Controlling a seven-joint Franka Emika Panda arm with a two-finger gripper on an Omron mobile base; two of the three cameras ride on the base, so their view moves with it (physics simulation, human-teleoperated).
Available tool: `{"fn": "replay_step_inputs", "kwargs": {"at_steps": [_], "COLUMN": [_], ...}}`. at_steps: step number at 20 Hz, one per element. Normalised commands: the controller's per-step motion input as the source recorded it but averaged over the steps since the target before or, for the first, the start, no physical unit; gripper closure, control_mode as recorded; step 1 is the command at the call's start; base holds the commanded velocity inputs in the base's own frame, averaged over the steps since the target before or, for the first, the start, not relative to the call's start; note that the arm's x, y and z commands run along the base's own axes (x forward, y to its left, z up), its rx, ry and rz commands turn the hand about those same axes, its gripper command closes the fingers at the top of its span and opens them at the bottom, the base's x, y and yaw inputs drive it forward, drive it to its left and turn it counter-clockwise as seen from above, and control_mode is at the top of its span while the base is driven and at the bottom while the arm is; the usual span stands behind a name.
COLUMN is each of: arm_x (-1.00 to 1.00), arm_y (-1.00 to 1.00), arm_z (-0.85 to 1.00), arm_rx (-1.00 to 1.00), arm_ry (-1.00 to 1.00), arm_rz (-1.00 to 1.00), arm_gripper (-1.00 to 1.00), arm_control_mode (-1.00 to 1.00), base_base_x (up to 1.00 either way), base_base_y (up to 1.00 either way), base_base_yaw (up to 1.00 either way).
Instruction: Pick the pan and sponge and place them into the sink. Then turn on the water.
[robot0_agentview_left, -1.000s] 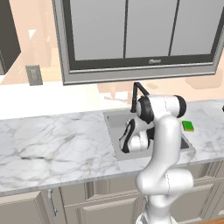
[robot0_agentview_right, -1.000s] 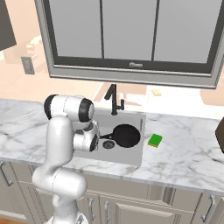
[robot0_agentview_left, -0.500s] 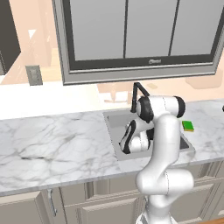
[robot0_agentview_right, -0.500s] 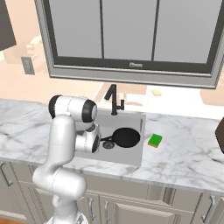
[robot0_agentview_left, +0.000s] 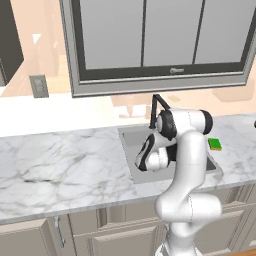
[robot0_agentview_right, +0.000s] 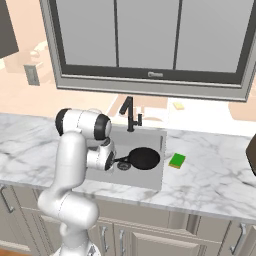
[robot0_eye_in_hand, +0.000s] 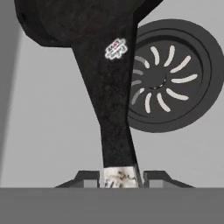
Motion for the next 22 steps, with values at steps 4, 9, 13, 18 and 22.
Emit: {"fn": "replay_step_inputs", "kwargs": {"at_steps": [4,9,13,18,22], "arm_x": [0.0,0.0,-0.11,-0.29,-0.44], "arm_y": [-0.03,0.0,0.0,0.0,0.0], "arm_z": [-0.09,0.38,0.51,0.59,0.52], "arm_rx": [0.0,0.0,0.0,0.0,0.0], "arm_ry": [0.0,0.0,0.0,-0.02,-0.01], "arm_rz": [0.0,0.01,0.04,0.11,0.21], "arm_gripper": [-1.0,-1.0,-1.0,-1.0,-1.0], "arm_control_mode": [-1.0,-1.0,-1.0,-1.0,-1.0], "base_base_x": [0.0,0.0,0.0,0.0,0.0], "base_base_y": [0.0,0.0,0.0,0.0,0.0], "base_base_yaw": [0.0,0.0,0.0,0.0,0.0]}}
